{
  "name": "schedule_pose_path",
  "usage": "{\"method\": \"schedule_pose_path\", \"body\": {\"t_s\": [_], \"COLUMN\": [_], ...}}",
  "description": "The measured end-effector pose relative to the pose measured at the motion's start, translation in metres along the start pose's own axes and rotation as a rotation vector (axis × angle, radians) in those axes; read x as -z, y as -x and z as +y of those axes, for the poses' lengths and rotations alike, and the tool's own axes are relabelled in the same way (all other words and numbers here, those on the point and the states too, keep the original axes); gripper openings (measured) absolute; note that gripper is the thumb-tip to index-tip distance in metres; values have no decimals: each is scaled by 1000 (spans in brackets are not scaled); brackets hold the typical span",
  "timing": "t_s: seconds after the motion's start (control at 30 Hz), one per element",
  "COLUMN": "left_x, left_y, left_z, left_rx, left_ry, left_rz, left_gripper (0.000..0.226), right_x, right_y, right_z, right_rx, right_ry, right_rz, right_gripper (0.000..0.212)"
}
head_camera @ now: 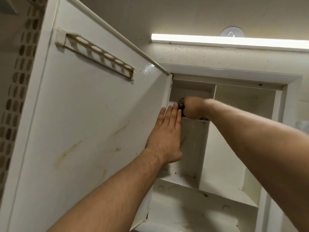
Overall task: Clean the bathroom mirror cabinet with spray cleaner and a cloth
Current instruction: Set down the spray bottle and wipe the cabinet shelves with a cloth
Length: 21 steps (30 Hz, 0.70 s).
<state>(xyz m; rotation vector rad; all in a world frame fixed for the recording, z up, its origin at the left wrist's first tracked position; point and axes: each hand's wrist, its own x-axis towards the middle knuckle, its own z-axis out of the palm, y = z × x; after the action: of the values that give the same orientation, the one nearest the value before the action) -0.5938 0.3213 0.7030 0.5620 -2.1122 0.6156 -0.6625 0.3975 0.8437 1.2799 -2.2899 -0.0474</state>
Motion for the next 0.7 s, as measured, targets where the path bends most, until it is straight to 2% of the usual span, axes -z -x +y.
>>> {"method": "schedule_pose_path", "body": {"t_s": [0.1, 0.2, 0.27, 0.33, 0.4, 0.47, 0.6, 0.7], "left_x": [3, 10, 9, 6, 0, -3, -8, -15], "left_y": [-1, 3, 11, 25, 38, 47, 58, 74], "left_z": [-3, -6, -5, -3, -1, 1, 2, 1], "left_rx": [-14, -45, -61, -70, -57, -37, -21, -55], "left_ry": [-38, -37, -36, -42, -22, 31, 131, 120], "left_rz": [-41, -56, -62, -62, -42, -23, 10, -6], "left_gripper": [118, 113, 108, 105, 102, 99, 95, 97], "right_x": [4, -1, -15, -38, -66, -91, -116, -123], "right_y": [12, 32, 48, 65, 82, 93, 100, 103], "right_z": [0, 5, 9, 10, 4, 0, 4, 0], "right_rx": [19, 30, 62, 101, 123, 156, 177, 192], "right_ry": [-41, 1, -63, -105, -5, 73, 148, 171], "right_rz": [-29, 72, 254, 503, 676, 768, 817, 761], "right_gripper": [22, 14, 18, 33, 39, 36, 27, 28]}}
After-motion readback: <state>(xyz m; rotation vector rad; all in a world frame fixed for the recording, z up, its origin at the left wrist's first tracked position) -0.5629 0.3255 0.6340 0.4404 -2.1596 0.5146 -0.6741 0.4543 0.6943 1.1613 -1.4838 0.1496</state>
